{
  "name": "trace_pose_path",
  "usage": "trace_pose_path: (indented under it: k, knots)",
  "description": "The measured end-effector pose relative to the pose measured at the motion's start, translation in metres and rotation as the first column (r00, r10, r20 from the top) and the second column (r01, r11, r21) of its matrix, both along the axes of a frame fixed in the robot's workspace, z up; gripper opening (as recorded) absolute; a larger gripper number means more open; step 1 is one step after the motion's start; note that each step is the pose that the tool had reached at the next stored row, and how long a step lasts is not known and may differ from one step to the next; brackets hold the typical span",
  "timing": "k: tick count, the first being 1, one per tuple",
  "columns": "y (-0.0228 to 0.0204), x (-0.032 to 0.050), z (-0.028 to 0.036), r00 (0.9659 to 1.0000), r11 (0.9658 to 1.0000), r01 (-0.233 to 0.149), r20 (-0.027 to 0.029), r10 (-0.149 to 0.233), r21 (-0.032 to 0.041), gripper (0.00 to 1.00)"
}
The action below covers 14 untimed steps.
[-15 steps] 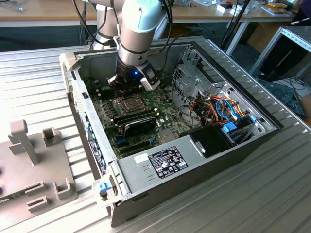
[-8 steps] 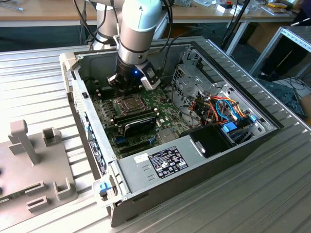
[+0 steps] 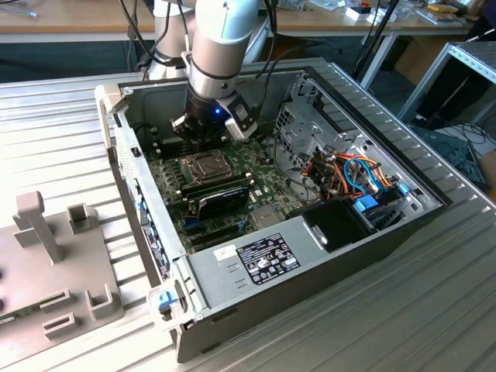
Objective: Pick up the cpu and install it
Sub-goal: 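Install the first cpu locking lever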
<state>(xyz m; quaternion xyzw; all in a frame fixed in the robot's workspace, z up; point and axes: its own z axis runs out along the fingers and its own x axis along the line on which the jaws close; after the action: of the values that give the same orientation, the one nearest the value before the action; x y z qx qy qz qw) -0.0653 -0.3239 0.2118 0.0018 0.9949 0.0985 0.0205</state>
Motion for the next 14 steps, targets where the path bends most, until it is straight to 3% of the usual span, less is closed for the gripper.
trace_pose_path:
  k: [3, 4, 5, 8, 9, 10, 11, 14]
  knots:
    - [0.0001, 0.0, 0.0038, 1.0, 1.0, 0.0, 0.0002, 0.0, -0.0077, 0.11]
    - [0.0001, 0.0, 0.0047, 1.0, 0.9998, 0.0, 0.0002, 0.0, -0.0191, 0.11]
    - [0.0, 0.0, 0.0054, 1.0, 0.9994, 0.0, 0.0, 0.0, -0.0359, 0.11]
    - [0.0, 0.0001, 0.0079, 1.0, 0.995, 0.0, 0.0001, 0.0, -0.0995, 0.11]
    - [0.0, 0.0001, 0.0089, 1.0, 0.9937, 0.0, 0.0001, 0.0, -0.1124, 0.11]
    - [0.0, 0.0001, 0.0102, 1.0, 0.9915, 0.0, 0.0, 0.0, -0.1304, 0.11]
    - [0.0, 0.0001, 0.0112, 1.0, 0.9902, 0.0, 0.0, 0.0, -0.1396, 0.11]
    - [0.0, 0.0001, 0.0115, 1.0, 0.9902, 0.0, -0.0001, 0.0, -0.14, 0.11]
